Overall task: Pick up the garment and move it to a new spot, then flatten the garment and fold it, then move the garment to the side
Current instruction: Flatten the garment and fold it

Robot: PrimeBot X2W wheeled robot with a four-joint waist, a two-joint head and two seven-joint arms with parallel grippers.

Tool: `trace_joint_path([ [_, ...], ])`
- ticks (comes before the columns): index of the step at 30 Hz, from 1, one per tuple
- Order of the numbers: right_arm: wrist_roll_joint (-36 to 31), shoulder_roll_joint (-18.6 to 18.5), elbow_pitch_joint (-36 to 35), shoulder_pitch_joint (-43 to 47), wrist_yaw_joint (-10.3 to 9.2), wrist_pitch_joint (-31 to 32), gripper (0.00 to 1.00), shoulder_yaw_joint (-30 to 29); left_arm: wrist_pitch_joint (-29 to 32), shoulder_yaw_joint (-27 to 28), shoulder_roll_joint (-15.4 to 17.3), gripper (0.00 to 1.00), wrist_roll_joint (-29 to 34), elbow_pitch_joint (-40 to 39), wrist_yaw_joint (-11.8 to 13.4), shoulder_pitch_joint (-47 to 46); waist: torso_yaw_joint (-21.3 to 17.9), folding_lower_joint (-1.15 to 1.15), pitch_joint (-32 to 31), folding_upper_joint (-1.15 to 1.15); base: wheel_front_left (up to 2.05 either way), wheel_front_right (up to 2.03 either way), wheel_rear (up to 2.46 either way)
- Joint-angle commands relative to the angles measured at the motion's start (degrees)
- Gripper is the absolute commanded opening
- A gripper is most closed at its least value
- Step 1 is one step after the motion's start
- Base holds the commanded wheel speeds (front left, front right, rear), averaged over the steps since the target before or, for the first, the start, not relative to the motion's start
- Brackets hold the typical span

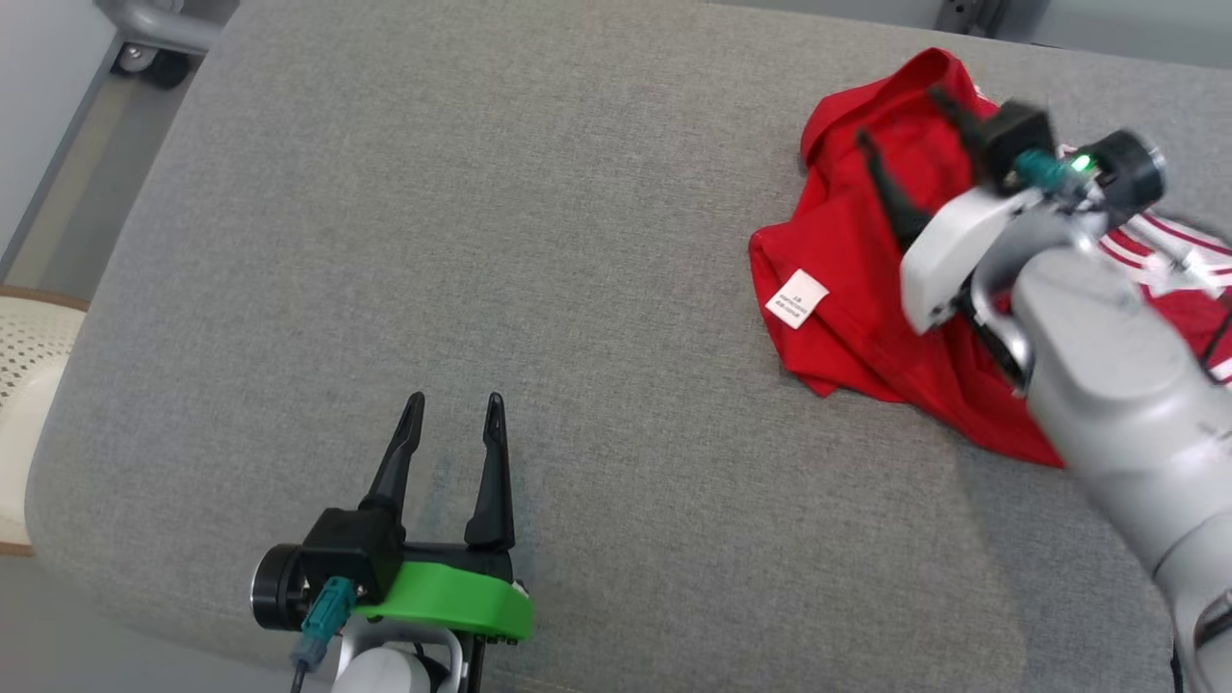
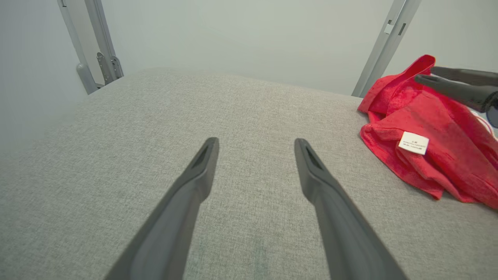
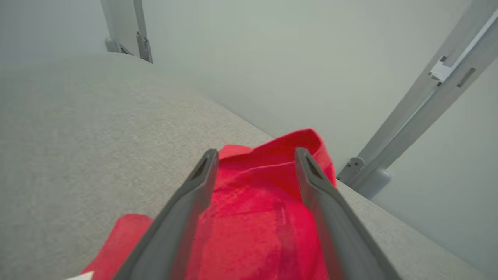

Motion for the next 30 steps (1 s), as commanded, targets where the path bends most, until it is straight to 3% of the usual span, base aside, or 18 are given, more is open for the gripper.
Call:
trace_joint_path([
  [1,0.5,0.0,-2.4,3.4,-0.08,-0.1,1.0,1.7,0.0,0.4,0.1,1.0,0.4,0.0,-0.2,0.6,-1.5,0.0,-1.0,0.0,0.0,0.0,0.0],
  [7,2.3,-1.0,-9.4,10.1,-0.08,0.6,1.0,9.4,0.0,0.5,0.1,1.0,0.8,0.1,-0.7,0.3,-2.1,0.0,-1.0,0.0,0.0,0.0,0.0],
  [16,3.7,-1.3,-8.4,10.8,-0.08,2.7,1.0,12.2,0.0,0.0,0.1,1.0,0.5,0.4,-0.9,-0.2,-0.4,0.0,-0.6,0.0,0.0,0.0,0.0],
  [17,3.8,-1.1,-8.0,10.6,-0.08,3.0,0.85,12.4,0.0,-0.1,0.1,1.0,0.5,0.5,-1.0,-0.2,-0.2,0.0,-0.7,0.0,0.0,0.0,0.0],
  [18,4.1,-0.9,-7.4,10.4,-0.08,3.4,0.5,12.3,0.0,-0.2,0.1,1.0,0.4,0.5,-1.0,-0.2,-0.1,0.0,-0.7,0.0,0.0,0.0,0.0],
  [19,4.2,-0.7,-7.0,10.3,-0.08,3.6,0.41,12.4,0.0,-0.2,0.1,1.0,0.4,0.5,-0.9,-0.2,0.0,0.0,-0.8,0.0,0.0,0.0,0.0],
  [20,4.3,-0.6,-6.5,10.1,-0.08,3.7,0.15,12.4,0.0,-0.3,0.1,1.0,0.4,0.6,-0.9,-0.1,0.1,0.0,-0.9,0.0,0.0,0.0,0.0],
  [21,4.3,-0.5,-6.1,9.9,-0.08,3.7,0.01,12.3,0.0,-0.3,0.1,1.0,0.4,0.6,-0.9,-0.1,0.2,0.0,-1.0,0.0,0.0,0.0,0.0],
  [30,7.2,0.1,-9.5,11.4,-0.08,1.4,0.0,11.5,0.0,0.1,0.1,1.0,0.8,0.8,-0.8,1.4,-0.2,0.0,-2.8,0.0,0.0,0.0,0.0],
])
